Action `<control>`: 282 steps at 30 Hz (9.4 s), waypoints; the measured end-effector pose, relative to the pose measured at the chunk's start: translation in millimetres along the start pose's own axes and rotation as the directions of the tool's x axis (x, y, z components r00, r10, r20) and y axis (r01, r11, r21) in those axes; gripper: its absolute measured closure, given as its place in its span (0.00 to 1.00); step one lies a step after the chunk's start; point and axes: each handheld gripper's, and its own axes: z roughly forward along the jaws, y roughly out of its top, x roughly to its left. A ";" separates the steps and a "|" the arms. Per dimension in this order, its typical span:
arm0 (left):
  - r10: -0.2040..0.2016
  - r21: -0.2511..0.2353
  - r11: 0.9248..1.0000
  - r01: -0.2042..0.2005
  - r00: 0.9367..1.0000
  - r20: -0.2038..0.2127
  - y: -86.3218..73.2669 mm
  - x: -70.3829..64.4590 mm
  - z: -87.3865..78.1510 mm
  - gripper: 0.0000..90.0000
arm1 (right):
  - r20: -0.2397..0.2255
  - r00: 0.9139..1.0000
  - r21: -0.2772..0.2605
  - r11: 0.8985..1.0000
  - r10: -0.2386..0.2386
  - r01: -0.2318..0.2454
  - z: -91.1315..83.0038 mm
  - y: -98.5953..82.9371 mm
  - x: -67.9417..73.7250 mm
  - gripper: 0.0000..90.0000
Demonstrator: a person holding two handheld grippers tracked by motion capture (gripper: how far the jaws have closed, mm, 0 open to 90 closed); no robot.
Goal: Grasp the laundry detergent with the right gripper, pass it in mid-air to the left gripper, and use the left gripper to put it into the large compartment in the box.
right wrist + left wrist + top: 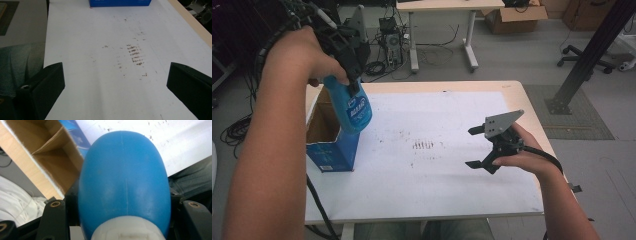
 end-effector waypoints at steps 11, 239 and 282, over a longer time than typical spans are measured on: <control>-0.213 -0.027 0.976 0.214 0.976 0.041 -13.4 52.6 -9.0 0.43 | 0.017 1.000 0.006 1.000 0.012 -0.012 -10.1 -5.3 -3.9 0.02; 0.048 -0.095 0.994 -0.057 0.994 -0.098 -7.2 -4.6 58.3 0.00 | 0.023 1.000 0.035 0.999 -0.001 0.000 -29.1 9.3 -11.9 0.02; 0.756 0.032 0.654 -0.756 0.654 0.007 16.1 -132.5 119.5 0.00 | -0.095 0.991 0.566 0.814 -0.093 0.131 -13.8 59.4 -33.0 0.04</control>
